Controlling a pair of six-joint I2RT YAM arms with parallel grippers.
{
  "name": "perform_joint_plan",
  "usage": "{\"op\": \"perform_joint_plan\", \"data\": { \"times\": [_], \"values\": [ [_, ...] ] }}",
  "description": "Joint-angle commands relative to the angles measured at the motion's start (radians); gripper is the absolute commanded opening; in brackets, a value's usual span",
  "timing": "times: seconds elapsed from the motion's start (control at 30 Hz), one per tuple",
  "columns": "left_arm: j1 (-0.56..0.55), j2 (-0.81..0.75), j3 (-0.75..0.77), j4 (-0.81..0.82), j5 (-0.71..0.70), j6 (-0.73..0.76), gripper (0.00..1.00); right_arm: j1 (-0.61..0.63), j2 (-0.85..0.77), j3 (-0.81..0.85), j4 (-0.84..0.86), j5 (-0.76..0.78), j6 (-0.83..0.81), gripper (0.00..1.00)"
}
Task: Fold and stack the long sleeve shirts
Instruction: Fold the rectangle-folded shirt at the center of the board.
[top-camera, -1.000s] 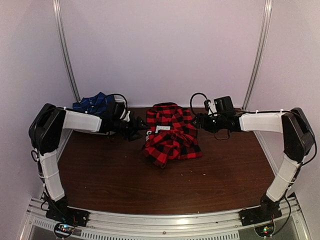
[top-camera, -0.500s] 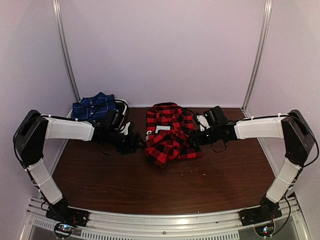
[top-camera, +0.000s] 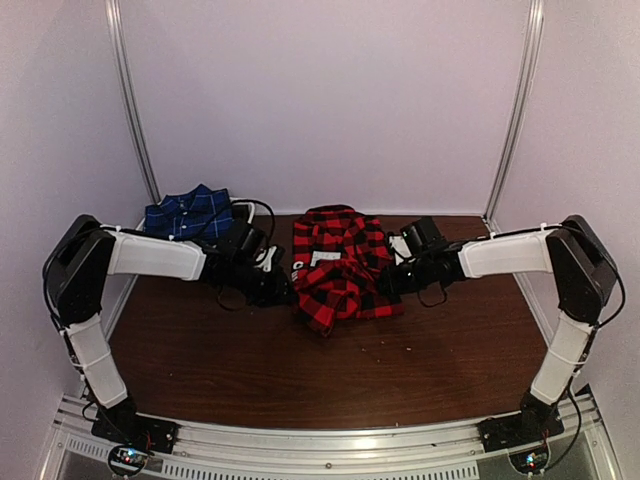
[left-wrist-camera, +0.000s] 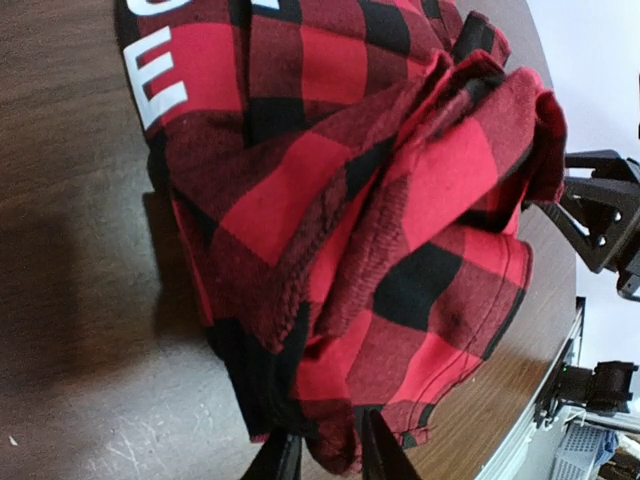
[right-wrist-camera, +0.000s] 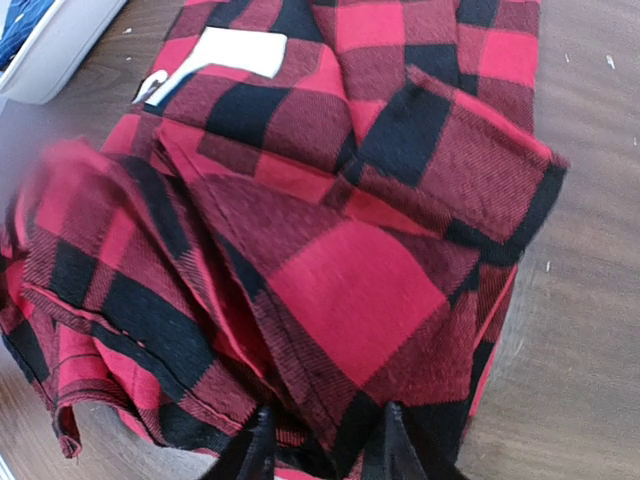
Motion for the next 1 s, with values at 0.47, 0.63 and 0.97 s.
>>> {"op": "perform_joint_plan", "data": {
  "times": [0.47,0.63,0.97],
  "values": [
    [0.101,0.228,0.373,0.078,0.033,-0.090,0.02,-0.092,0.178,0.350,-0.058,0.090,0.071,0.05],
    [0.121,0.359,0.532,0.046,0.020,-0.117,0.07,-0.124,0.259,0.468,-0.103,0.092,0.064,0.20],
    [0.131,0.390,0.568,0.057,0.046,-0.146,0.57,-0.098,0.146,0.439,-0.155,0.185,0.000,0.64]
  ]
}}
